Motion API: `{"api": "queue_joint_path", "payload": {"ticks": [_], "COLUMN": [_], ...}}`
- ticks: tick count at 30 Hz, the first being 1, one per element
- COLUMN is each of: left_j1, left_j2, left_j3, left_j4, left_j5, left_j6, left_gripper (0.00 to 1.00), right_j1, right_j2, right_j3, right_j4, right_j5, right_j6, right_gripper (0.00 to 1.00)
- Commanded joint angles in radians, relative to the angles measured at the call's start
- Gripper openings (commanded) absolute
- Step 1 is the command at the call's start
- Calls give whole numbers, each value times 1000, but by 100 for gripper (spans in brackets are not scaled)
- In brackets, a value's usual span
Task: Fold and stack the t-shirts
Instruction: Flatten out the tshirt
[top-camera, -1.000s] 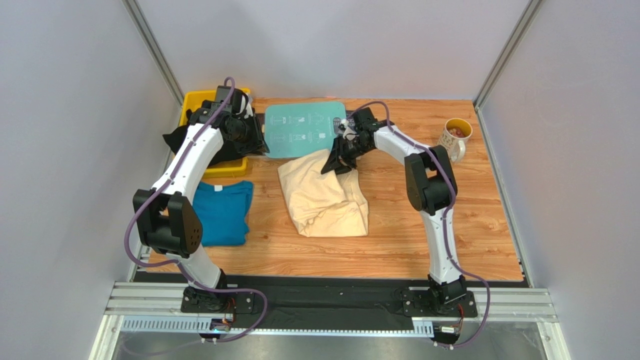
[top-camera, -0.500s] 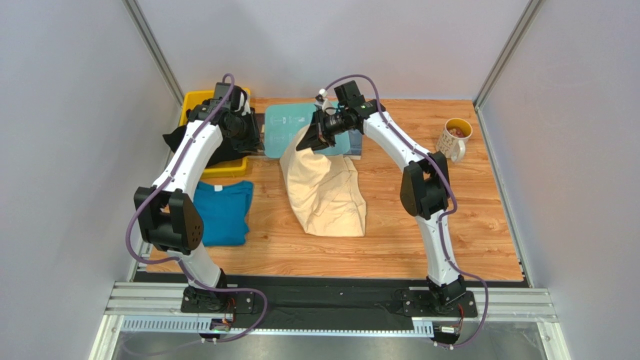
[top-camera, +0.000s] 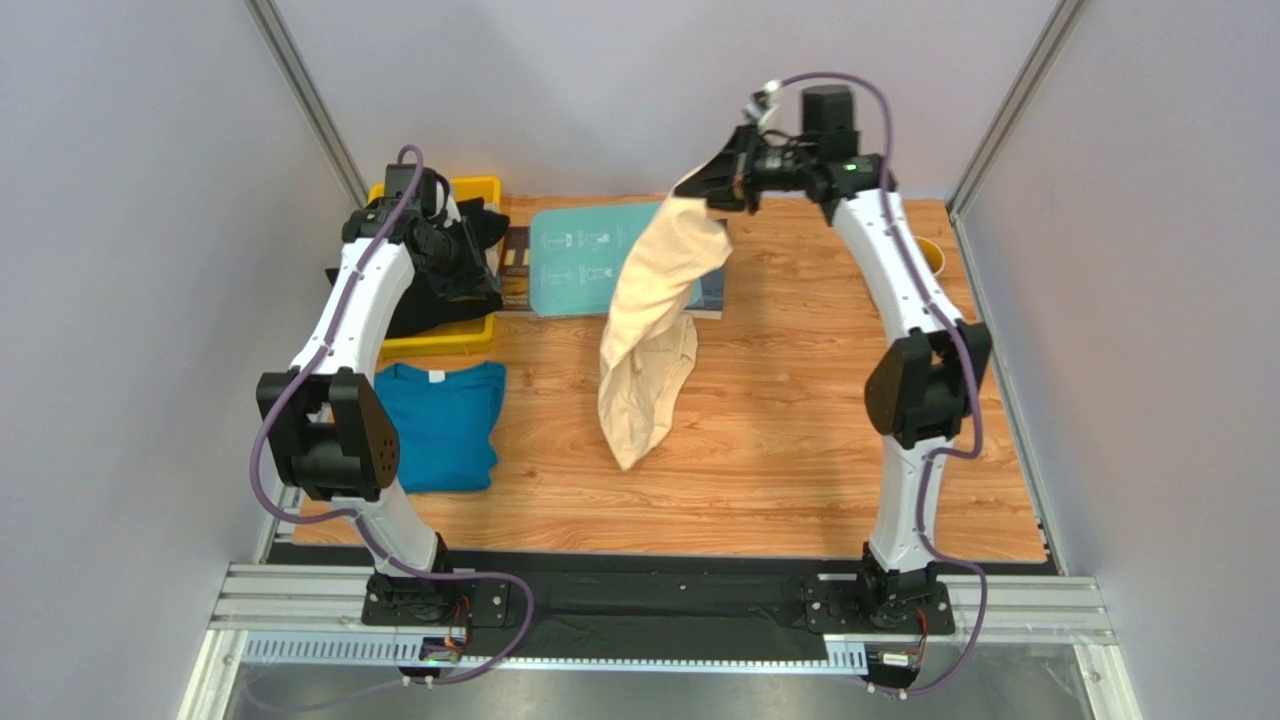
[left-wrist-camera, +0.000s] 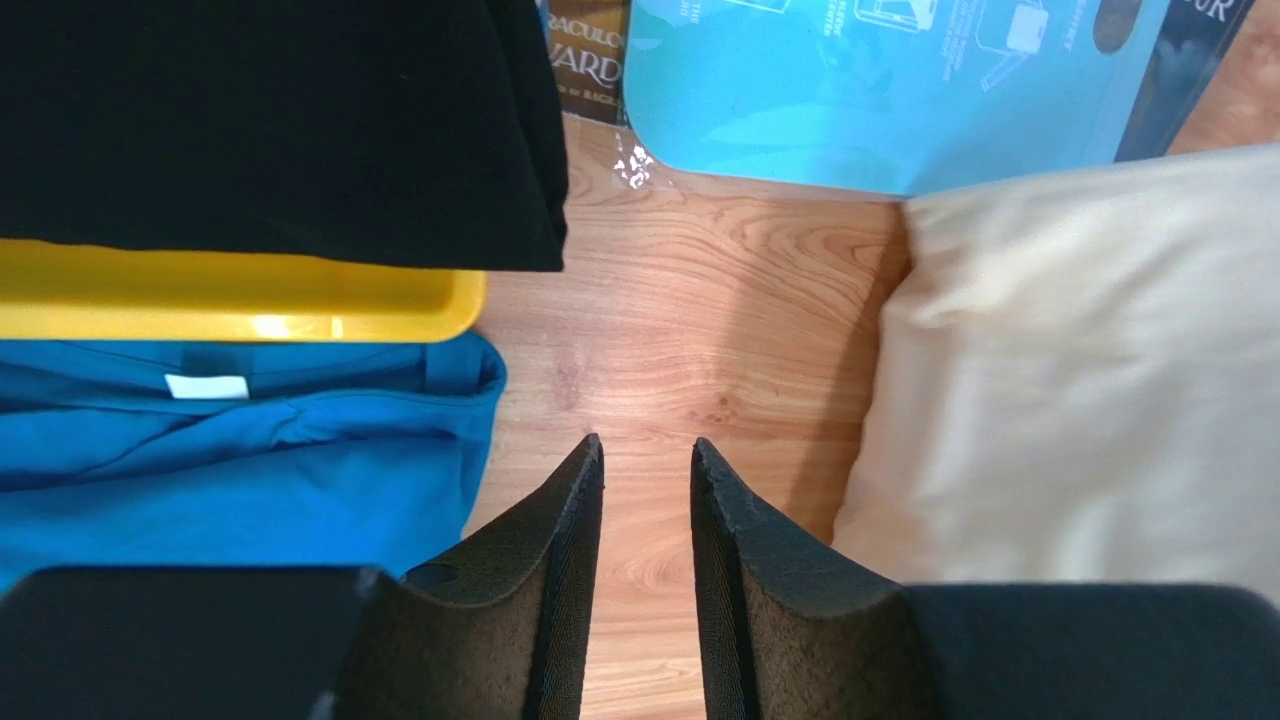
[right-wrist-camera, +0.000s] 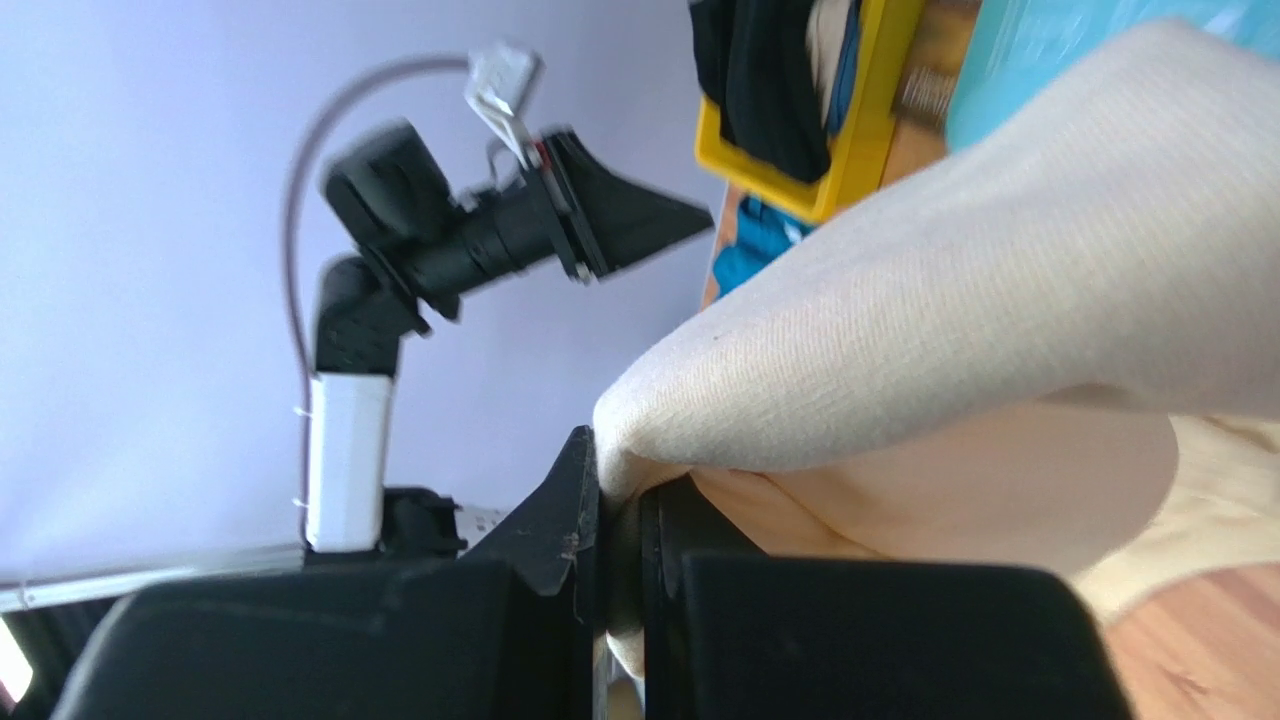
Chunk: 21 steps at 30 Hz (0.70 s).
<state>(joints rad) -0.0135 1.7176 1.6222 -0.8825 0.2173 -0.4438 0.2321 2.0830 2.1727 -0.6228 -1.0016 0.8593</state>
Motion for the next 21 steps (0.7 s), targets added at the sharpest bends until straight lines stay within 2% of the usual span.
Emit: {"api": "queue_joint_path", "payload": {"ticks": [1,8,12,13,18,21], "left_j1": [-5,-9,-19,-20,-20,-20], "left_j2": [-35,-23,-38,-42,-107,-156], "left_j3": [28,93,82,76,-2,-54], "left_j4": [25,36,60,65,99,102], "left_j5": [33,57,57,57,48,24], "left_j6": [-6,-4,13,14,13,30], "left_gripper": [34,35,35,34,35,35], "right_j1": [-112,-253,-272,-272,-255,-173], "right_j2": [-138,-207,-257,-261,-206,-134], "right_j3": [80,177,193,205,321,323], "right_j4": [112,172,250,315,432,404], "right_j5": [-32,-60,-87,-94,-91,-66], "right_j6": [95,208,337,378,608,591], "right_gripper": [0,0,0,0,0,0]}}
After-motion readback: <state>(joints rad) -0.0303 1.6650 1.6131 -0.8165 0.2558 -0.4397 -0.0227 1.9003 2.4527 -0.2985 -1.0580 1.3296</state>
